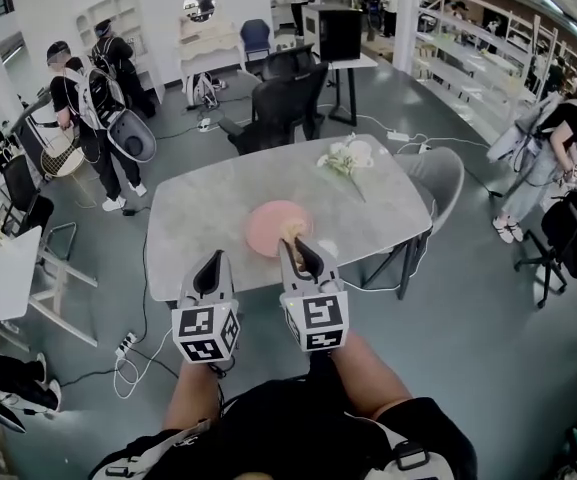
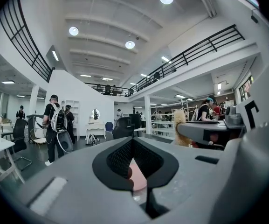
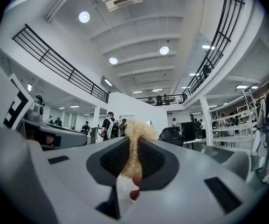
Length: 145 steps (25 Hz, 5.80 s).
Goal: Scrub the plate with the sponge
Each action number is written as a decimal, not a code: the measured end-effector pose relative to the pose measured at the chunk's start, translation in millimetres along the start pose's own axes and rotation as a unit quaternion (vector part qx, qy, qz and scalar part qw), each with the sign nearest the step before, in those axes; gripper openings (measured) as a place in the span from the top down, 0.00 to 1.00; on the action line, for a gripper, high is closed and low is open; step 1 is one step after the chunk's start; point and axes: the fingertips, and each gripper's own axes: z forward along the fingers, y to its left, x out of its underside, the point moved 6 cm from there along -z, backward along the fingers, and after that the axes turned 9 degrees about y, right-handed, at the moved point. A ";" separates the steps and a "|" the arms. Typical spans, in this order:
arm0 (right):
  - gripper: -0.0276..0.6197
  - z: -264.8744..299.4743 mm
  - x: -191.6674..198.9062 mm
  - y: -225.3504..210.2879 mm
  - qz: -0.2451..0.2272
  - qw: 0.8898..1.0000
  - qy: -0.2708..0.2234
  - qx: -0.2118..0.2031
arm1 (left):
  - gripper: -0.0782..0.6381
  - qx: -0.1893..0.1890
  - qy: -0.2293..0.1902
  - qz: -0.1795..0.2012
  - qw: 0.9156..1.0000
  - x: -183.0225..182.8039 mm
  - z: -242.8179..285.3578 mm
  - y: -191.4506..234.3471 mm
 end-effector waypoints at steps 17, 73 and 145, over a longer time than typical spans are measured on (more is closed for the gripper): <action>0.87 201.2 7.2 -147.1 -0.005 0.994 0.051 -0.092 | 0.89 -0.072 0.060 -0.021 0.995 -31.6 220.7 20.8; 0.87 296.9 91.3 -157.1 -0.012 0.972 0.221 -0.075 | 0.85 0.056 0.429 -0.285 0.856 226.3 377.4 115.2; 0.87 321.5 169.8 -81.1 -0.098 0.886 0.413 -0.188 | 0.83 0.017 0.175 -0.372 0.911 68.4 316.5 159.4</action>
